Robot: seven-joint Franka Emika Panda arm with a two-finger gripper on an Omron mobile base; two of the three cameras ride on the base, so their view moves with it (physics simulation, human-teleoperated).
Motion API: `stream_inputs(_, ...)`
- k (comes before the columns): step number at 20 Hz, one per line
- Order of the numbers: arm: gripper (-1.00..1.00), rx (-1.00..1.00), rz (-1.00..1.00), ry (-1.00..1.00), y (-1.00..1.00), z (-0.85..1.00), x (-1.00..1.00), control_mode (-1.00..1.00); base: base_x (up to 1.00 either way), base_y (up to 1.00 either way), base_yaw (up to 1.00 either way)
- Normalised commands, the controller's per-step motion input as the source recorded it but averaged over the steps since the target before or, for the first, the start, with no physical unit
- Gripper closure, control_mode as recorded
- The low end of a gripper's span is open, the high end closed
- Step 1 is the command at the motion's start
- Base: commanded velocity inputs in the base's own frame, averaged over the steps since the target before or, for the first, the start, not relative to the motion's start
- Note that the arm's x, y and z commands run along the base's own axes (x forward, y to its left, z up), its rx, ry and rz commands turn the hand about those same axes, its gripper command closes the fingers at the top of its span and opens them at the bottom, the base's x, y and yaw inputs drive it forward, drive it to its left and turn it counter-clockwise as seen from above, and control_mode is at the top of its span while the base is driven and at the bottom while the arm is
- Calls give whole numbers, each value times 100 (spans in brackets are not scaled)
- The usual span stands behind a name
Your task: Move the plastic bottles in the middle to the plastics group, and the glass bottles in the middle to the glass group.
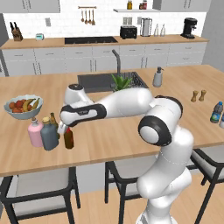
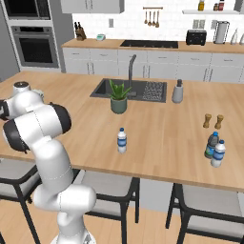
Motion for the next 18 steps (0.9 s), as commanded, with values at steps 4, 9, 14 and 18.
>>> stream_inputs(4,100,0,0,0,6,0,3,-100,0,0,0)
stream_inputs(9,100,0,0,0,0,0,1,-100,0,0,0)
stream_inputs(14,-100,0,0,0,0,0,1,-100,0,0,0)
stream_inputs(18,-100,0,0,0,0,0,0,-100,0,0,0)
